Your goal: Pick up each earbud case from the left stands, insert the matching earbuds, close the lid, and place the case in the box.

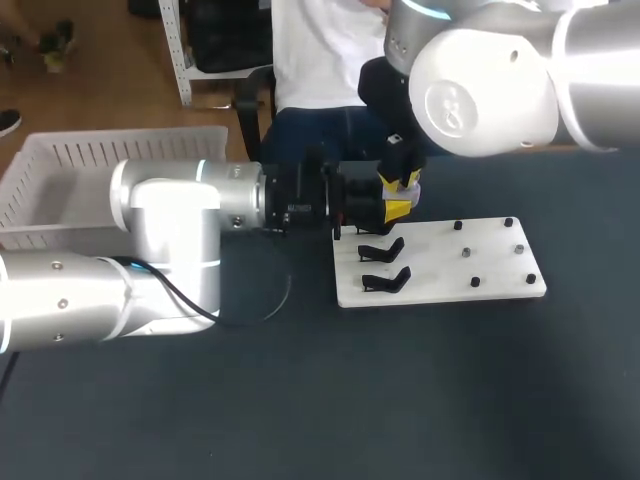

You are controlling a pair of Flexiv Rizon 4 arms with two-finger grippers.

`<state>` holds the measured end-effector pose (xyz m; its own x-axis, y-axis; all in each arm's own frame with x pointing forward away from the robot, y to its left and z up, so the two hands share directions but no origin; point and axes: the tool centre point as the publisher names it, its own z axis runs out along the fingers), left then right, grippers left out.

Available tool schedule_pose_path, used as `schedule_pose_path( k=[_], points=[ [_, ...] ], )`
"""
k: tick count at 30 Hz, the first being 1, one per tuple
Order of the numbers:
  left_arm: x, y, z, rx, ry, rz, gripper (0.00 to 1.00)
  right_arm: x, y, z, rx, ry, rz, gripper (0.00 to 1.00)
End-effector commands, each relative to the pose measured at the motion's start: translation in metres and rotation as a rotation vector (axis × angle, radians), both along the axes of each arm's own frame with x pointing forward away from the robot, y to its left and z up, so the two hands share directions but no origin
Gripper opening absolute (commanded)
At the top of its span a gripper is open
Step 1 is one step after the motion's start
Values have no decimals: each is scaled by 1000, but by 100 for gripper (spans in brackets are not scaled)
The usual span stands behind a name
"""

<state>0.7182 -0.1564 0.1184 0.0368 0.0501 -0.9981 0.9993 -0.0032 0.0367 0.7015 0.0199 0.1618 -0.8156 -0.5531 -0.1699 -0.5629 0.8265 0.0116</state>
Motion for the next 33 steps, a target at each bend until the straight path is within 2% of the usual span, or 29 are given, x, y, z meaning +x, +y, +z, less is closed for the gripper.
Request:
schedule_pose_path(
  k=[1, 4, 6, 27, 33],
  points=[
    [-1, -1, 0, -5, -4, 6, 0, 1, 2, -2, -6, 2, 1, 9],
    [-1, -1, 0, -5, -4, 6, 0, 0, 2, -2, -9, 1, 1, 17],
    [-1, -1, 0, -5, -4, 6, 0, 0, 2, -2, -12, -1, 1, 27],
    [-1, -1, 0, -5, -4, 6, 0, -1, 1, 2, -27, -1, 9, 35],
    [-1, -1, 0, -5, -4, 6, 0, -1, -1, 2, -26, -3, 0, 41]
  ],
)
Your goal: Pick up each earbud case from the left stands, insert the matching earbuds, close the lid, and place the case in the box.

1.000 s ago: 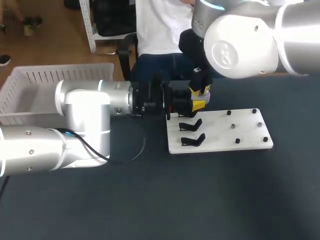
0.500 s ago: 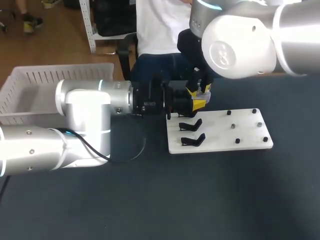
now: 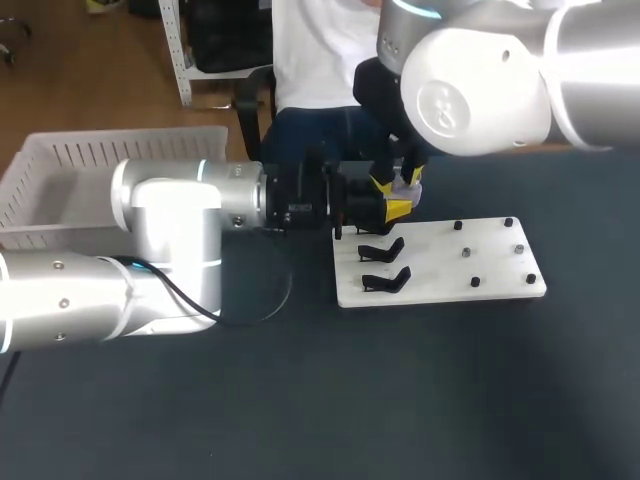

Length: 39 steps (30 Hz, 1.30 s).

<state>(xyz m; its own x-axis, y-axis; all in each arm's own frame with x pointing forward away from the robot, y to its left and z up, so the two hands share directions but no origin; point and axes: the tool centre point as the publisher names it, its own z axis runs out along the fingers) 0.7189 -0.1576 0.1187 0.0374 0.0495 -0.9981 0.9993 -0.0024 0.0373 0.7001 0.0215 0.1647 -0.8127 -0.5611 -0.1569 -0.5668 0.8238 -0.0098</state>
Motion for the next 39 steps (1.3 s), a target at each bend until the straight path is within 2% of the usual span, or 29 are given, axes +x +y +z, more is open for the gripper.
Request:
schedule_pose_path(
  k=[1, 5, 11, 16, 22, 29, 35, 39],
  points=[
    [-2, 1, 0, -4, -4, 5, 0, 1, -2, -1, 0, -2, -6, 41],
    [-2, 1, 0, -4, -4, 5, 0, 0, 0, 2, -1, -5, -2, 38],
    [-2, 1, 0, -4, -4, 5, 0, -4, 2, 19, 27, -35, 10, 38],
    [-2, 1, 0, -4, -4, 5, 0, 13, 1, 24, 57, -79, -23, 37],
    [-2, 1, 0, -4, -4, 5, 0, 45, -7, 16, 69, -126, -79, 42],
    [-2, 1, 0, -4, -4, 5, 0, 67, -18, 7, 110, -141, -153, 41],
    [-2, 1, 0, -4, -4, 5, 0, 70, -25, -13, 100, -104, -187, 40],
    [-2, 1, 0, -4, -4, 5, 0, 66, -31, -15, 105, -96, -208, 40]
  ],
)
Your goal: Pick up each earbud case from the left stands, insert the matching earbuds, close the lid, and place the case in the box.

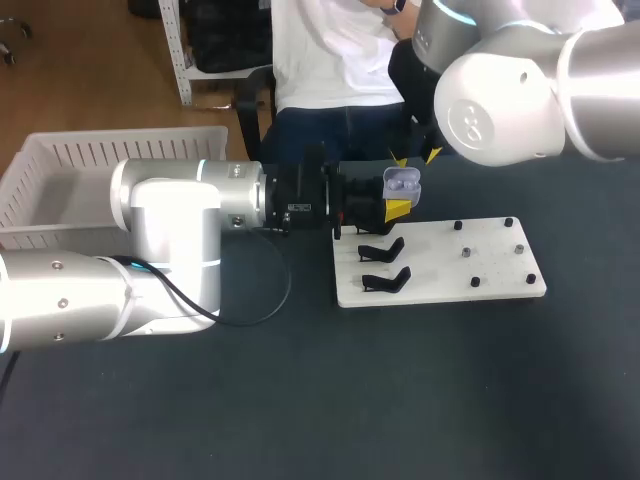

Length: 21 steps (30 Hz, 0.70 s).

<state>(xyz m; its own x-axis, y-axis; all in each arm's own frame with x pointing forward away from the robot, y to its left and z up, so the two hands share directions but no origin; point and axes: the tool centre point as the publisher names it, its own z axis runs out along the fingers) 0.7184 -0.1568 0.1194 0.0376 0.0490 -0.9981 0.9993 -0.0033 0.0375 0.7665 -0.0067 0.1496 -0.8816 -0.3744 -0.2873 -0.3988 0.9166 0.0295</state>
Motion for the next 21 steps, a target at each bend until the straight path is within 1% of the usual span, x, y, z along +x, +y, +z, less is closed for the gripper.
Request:
schedule_pose_path(
  k=[1, 4, 11, 17, 21],
  points=[
    [-1, 0, -1, -4, -3, 6, 0, -1, -4, 1, 10, 3, -20, 40],
    [-1, 0, -1, -4, -3, 6, 0, -5, -6, 3, 13, 2, -25, 40],
    [-1, 0, -1, -4, -3, 6, 0, -21, -5, 2, 31, 22, -33, 42],
    [-1, 0, -1, -4, -3, 6, 0, -29, -5, 6, 51, 17, -46, 41],
    [-1, 0, -1, -4, -3, 6, 0, -31, -5, 6, 60, 20, -47, 41]
  ],
)
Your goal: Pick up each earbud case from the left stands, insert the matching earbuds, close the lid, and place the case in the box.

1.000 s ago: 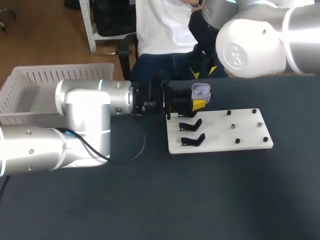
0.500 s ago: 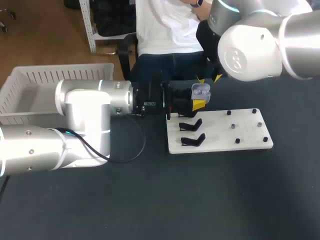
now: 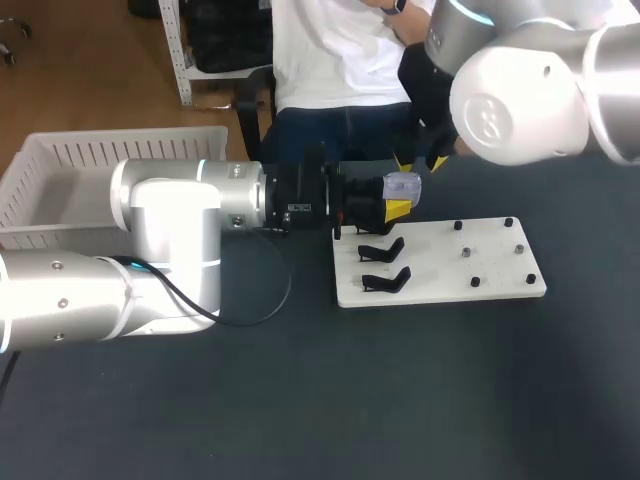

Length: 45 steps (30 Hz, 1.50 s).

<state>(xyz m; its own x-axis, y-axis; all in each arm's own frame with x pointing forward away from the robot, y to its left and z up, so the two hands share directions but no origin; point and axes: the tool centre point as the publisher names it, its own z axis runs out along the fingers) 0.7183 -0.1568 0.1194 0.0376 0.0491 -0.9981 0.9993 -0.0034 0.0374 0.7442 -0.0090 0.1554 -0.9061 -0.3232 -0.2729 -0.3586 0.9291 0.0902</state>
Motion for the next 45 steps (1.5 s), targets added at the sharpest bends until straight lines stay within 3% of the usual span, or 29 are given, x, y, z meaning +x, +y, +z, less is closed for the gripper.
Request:
schedule_pose_path(
  k=[1, 6, 11, 12, 14, 21, 23, 28, 32, 35, 42, 45],
  points=[
    [-1, 0, -1, -4, -3, 6, 0, -8, -3, -1, 10, -16, -8, 42],
    [-1, 0, -1, -4, -3, 6, 0, -10, -8, 5, 27, -39, -33, 42],
    [-1, 3, 2, -6, -9, 8, 0, -12, -22, 13, 71, -81, -67, 48],
    [0, 9, 6, -10, -17, 17, 0, -13, -27, 15, 85, -97, -68, 71],
    [3, 21, 14, -13, -39, 38, 0, -17, -33, 19, 109, -129, -77, 100],
    [14, 86, 48, 3, -138, 142, 0, -26, -50, 30, 138, -207, -138, 100],
    [21, 112, 52, 42, -157, 187, 0, -29, -54, 28, 141, -197, -156, 100],
    [45, 180, 57, 62, -191, 258, 0, -38, -61, 20, 152, -167, -191, 100],
    [62, 230, 50, 102, -193, 323, 0, -45, -63, 13, 150, -140, -211, 100],
    [76, 266, 34, 147, -152, 376, 0, -49, -64, 9, 153, -115, -238, 100],
    [89, 313, 12, 213, -129, 449, 0, -52, -69, 8, 147, -97, -283, 100],
    [93, 326, 2, 212, -125, 460, 0, -55, -71, 6, 140, -94, -294, 100]
  ],
)
